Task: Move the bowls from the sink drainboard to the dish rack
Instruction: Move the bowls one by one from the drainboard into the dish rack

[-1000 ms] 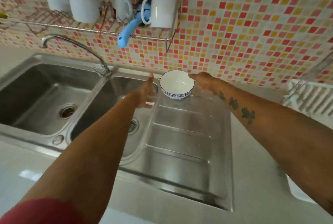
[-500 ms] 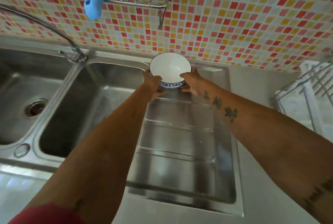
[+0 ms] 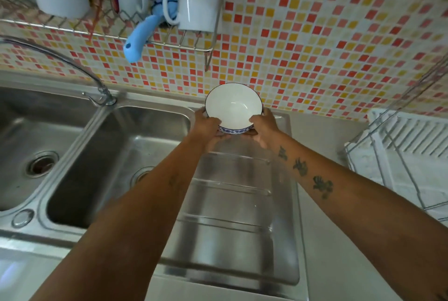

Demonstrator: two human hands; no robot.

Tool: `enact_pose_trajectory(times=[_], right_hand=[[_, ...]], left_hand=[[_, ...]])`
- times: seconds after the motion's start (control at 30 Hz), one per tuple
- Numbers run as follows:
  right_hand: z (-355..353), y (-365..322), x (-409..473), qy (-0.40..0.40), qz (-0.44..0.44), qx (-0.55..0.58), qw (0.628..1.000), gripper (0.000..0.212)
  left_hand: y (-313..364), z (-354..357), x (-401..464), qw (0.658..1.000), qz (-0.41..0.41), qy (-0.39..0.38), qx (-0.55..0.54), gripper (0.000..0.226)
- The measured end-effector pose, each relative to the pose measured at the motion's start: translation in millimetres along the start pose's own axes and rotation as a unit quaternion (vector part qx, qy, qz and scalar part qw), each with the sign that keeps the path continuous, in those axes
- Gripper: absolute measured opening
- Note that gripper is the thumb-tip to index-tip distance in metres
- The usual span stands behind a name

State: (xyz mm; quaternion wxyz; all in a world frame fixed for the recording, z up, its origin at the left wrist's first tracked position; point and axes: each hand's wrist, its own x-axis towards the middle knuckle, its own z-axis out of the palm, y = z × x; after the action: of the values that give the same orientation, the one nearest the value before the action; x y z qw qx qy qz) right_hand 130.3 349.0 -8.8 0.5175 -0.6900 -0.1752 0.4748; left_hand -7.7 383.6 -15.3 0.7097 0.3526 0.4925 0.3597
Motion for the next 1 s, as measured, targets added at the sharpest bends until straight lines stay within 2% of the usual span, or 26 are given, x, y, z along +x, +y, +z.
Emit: enact_pose_trajectory(times=[0.1,0.2,0.27,0.37,0.47,0.53,0.57,0.63,0.77,0.87,0.97,1.0], right_hand=[[-22.5,-30.1,-35.9,0.018,-0.041,0.031,0.998,0.061],[-48.3,-65.2,-80.5,0.036,-0.126,0.023,0.991,0.064],[-67.1,-90.4,-113.9,0.047,-0.185,0.007,0.982,0.062],[-95.6,-125.6,-165.9,0.023,-0.248,0.009,0.968,0.057],[-126.4,-152.2,-217.5,-0.013,-0.312,-0.002,0.95,0.052],[-148.0,-163.5,-245.8,-0.024,-0.355,-0.019,0.934,0.056],[-159.3,-167.5,-257.8,-0.028,-0.375,-0.022,0.926,0.058],[-182.8,-172.6,-276.7,-0.03,-0.411,-0.026,0.911,0.058],[-225.7,-179.6,-298.9,-0.034,-0.457,-0.018,0.889,0.051],[-260.2,-183.3,-312.8,-0.047,-0.468,-0.002,0.883,0.038],[-297.2,-188.6,-320.1,-0.071,-0.48,0.027,0.874,0.013],[-310.4,-190.5,-322.0,-0.072,-0.483,0.031,0.872,0.015]], left_hand=[[23.4,30.1,-33.3,0.998,-0.012,-0.023,-0.063,0.049],[50.2,53.1,-70.7,0.981,-0.057,-0.087,-0.167,0.067],[69.9,62.5,-96.1,0.97,-0.053,-0.131,-0.2,0.08],[101.4,76.3,-145.8,0.954,-0.053,-0.16,-0.248,0.087],[124.7,96.6,-201.5,0.938,-0.047,-0.27,-0.214,0.086],[132.2,110.9,-236.2,0.921,-0.038,-0.354,-0.159,0.072],[133.7,119.0,-253.4,0.919,-0.033,-0.37,-0.131,0.068],[132.0,135.0,-284.5,0.926,-0.007,-0.37,-0.077,0.065],[124.9,168.7,-327.3,0.938,0.029,-0.342,-0.036,0.083],[122.8,197.6,-350.8,0.947,0.052,-0.316,-0.013,0.072],[119.1,229.9,-368.2,0.946,0.071,-0.317,-0.006,0.069],[117.1,242.3,-372.5,0.945,0.078,-0.319,-0.005,0.07]])
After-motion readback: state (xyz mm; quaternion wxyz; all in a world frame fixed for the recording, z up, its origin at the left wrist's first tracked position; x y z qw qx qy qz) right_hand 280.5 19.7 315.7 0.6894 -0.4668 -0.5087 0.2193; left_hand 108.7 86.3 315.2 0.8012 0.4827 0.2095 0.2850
